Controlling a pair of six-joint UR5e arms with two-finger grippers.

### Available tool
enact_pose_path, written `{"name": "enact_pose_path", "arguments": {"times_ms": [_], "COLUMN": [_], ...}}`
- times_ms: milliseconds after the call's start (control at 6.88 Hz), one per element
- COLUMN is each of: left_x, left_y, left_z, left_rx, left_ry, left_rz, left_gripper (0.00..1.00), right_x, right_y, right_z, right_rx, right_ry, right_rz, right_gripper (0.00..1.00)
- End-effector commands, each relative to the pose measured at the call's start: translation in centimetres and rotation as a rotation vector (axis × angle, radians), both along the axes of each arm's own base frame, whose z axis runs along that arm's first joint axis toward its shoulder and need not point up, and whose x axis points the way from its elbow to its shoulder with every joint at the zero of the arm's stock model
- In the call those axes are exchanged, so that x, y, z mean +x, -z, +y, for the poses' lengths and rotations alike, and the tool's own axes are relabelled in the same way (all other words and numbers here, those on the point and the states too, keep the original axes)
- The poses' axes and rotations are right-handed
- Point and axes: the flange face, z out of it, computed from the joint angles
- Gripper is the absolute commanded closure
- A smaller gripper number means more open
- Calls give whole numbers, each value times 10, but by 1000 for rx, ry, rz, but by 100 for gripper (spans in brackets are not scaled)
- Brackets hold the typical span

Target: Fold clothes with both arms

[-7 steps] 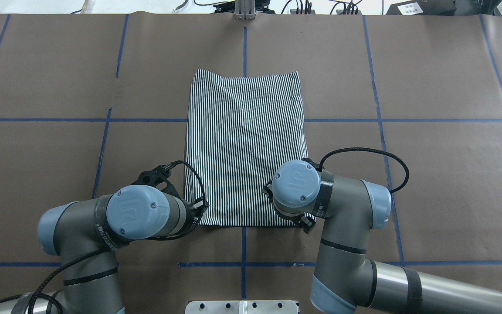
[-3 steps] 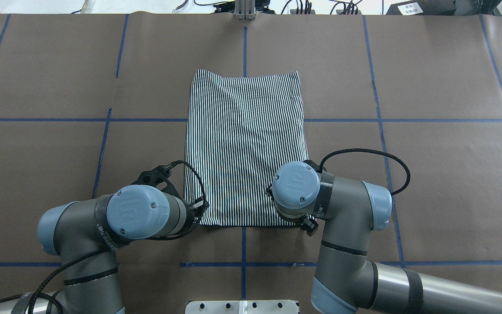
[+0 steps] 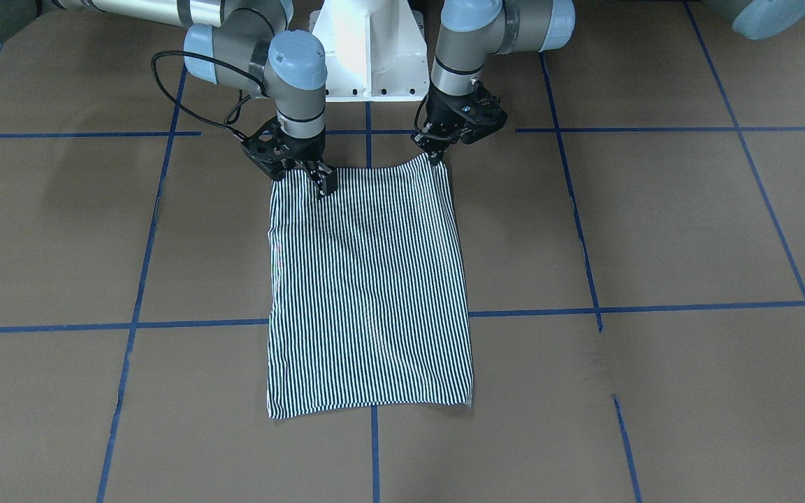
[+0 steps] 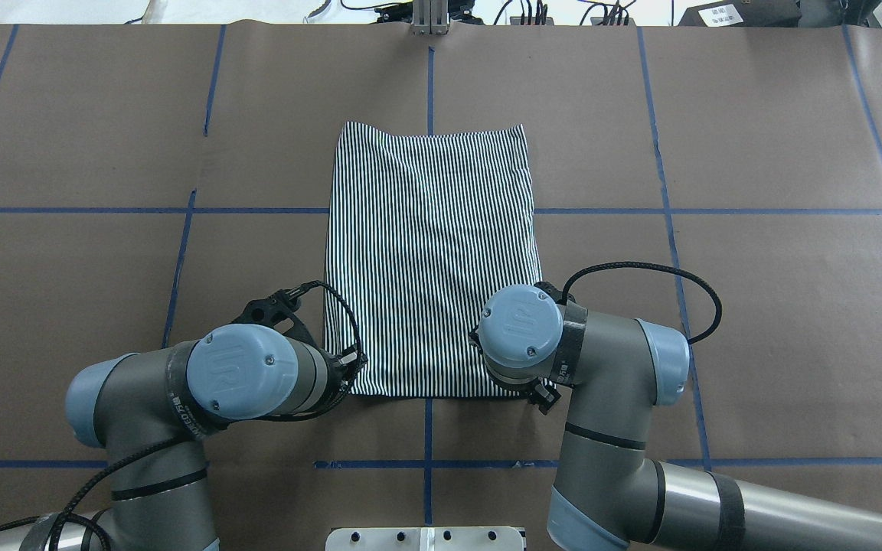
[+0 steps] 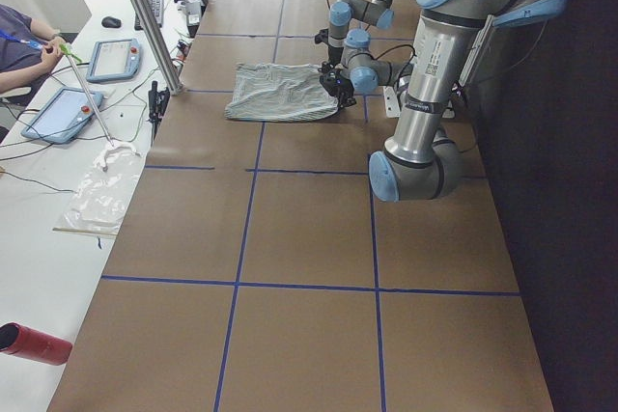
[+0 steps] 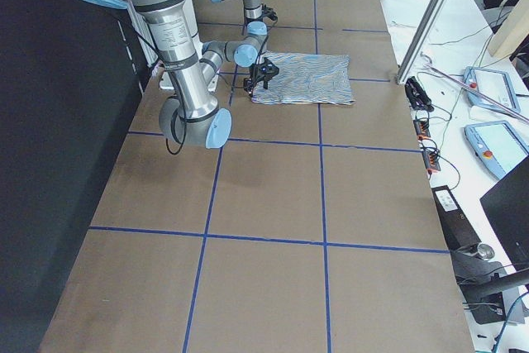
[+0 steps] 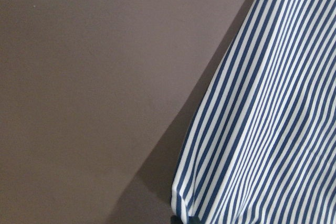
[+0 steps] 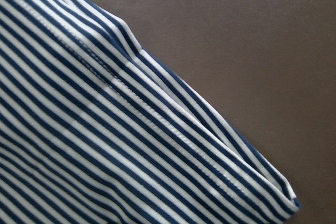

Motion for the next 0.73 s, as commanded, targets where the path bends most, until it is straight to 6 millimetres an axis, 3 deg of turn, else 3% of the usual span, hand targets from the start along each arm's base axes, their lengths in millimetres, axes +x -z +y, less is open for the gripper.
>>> {"name": "enact_pose_path", "arguments": {"times_ms": [0, 145, 291, 582], "left_x": [0, 0, 0, 0], "left_y": [-1, -1, -1, -1], "left_z": [-1, -1, -1, -1], "left_rx": [0, 0, 1, 0], "left_ry": [2, 2, 2, 1], "left_rz": [-2, -2, -1, -1], "left_gripper": [100, 100, 100, 100], "right_x": [-1, -1, -1, -1], "right_y": [2, 3, 4, 9], "right_z": [1, 1, 2, 1], "right_rx": [-3, -4, -5, -2], "right_ry": [7, 8, 8, 9], "right_rz": [-4, -6, -8, -15], "right_gripper": [71, 91, 100, 100]}}
